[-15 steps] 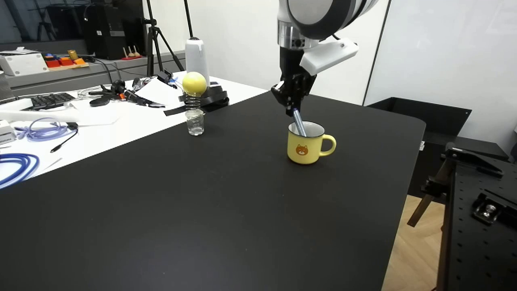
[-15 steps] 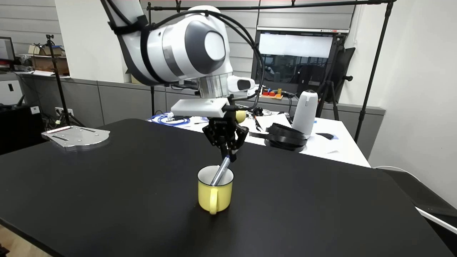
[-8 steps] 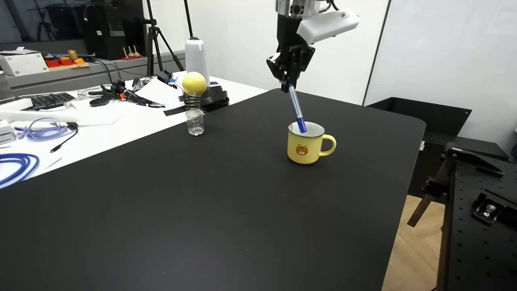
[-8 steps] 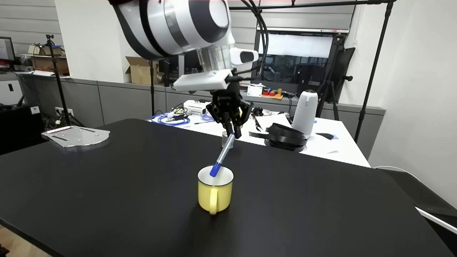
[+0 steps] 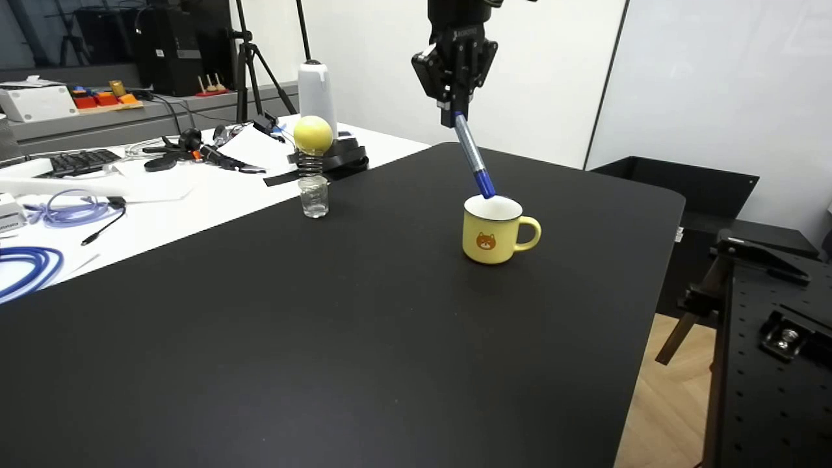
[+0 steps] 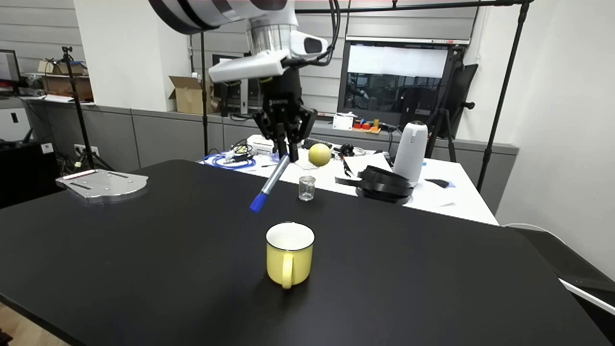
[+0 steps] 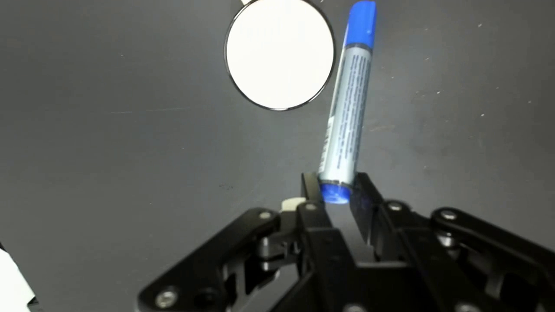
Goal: Take the pen out of the cup and put it on the table
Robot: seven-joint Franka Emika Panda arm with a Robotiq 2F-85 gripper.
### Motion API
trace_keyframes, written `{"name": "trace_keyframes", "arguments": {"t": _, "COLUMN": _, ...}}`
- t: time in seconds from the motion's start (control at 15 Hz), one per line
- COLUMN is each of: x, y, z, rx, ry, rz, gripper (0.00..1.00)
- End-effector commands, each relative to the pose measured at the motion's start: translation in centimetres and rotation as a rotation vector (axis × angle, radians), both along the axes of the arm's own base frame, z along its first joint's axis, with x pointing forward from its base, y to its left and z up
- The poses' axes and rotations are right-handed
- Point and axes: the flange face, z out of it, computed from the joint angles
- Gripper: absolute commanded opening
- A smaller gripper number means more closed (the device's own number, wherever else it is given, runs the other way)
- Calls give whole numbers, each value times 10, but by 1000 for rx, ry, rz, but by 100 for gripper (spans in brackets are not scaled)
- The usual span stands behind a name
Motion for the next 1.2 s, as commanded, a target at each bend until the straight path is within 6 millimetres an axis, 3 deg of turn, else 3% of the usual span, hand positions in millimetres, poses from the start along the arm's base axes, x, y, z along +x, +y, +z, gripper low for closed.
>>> {"name": "trace_keyframes", "arguments": {"t": 0.0, "x": 8, "y": 19, "z": -5, "rx": 53, "ry": 58, "rz": 66, "gripper": 6}}
{"name": "trace_keyframes", "arguments": {"t": 0.47, "x": 29, "y": 51, "z": -59, "rx": 59, "ry": 119, "rz": 206, "gripper": 6}}
{"name": "trace_keyframes", "arguments": {"t": 0.87, "x": 47, "y": 61, "z": -114, "rx": 69, "ry": 187, "rz": 252, "gripper": 6}}
{"name": "trace_keyframes", "arguments": {"t": 1.13, "x": 55, "y": 64, "z": -139, "rx": 80, "ry": 226, "rz": 283, "gripper": 6}}
